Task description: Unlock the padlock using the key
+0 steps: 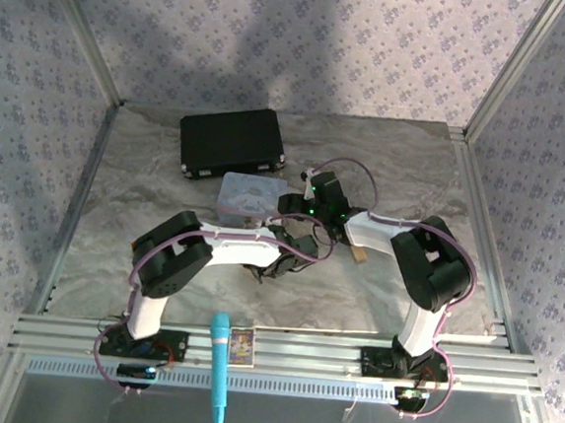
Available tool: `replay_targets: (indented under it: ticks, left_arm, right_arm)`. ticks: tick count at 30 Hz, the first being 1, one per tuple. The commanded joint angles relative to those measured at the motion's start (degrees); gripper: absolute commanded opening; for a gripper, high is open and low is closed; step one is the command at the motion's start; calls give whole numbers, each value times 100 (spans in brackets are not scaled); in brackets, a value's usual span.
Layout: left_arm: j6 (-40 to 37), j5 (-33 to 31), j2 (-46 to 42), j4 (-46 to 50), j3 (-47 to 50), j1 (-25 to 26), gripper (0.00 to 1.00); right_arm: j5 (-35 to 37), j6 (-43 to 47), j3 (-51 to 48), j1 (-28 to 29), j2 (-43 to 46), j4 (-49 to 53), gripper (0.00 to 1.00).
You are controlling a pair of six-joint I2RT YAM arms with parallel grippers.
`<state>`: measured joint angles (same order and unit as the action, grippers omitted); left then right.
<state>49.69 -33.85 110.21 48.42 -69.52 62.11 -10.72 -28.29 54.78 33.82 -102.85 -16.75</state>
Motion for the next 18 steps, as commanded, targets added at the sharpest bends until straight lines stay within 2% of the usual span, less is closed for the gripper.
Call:
replay_targets:
  ticks: [1, 3, 7, 8, 9, 12, 15, 18]
  left_arm:
    - [-251, 310, -771, -563, 159, -66, 60]
    - [-430, 429, -1196, -822, 306, -198, 78]
    - [-716, 705, -2109, -1376, 656, -516, 100]
    - [-754, 774, -2372, -1471, 744, -630, 100]
    - [-768, 834, -2632, -1548, 841, -765, 100]
    - [-784, 1152, -3416, -1824, 1215, -1301, 100]
    - [-823, 1823, -4094, -2236, 1721, -1986, 100]
    - [-912, 2145, -4513, -2460, 2064, -2519, 100]
  right_arm:
    - [194, 110, -108, -183, -77, 874, 58]
    - [193, 227, -16, -249, 22, 970, 61]
    - [327, 599, 206, -310, 255, 1285, 69]
    - [419, 690, 235, -306, 358, 1338, 72]
    - [483, 764, 212, -302, 479, 1329, 99]
    - [809, 673, 177, -300, 929, 1527, 100]
    - [1159, 494, 229, -302, 1228, 1879, 100]
    - [1294, 614, 296, -293, 1336, 2112, 100]
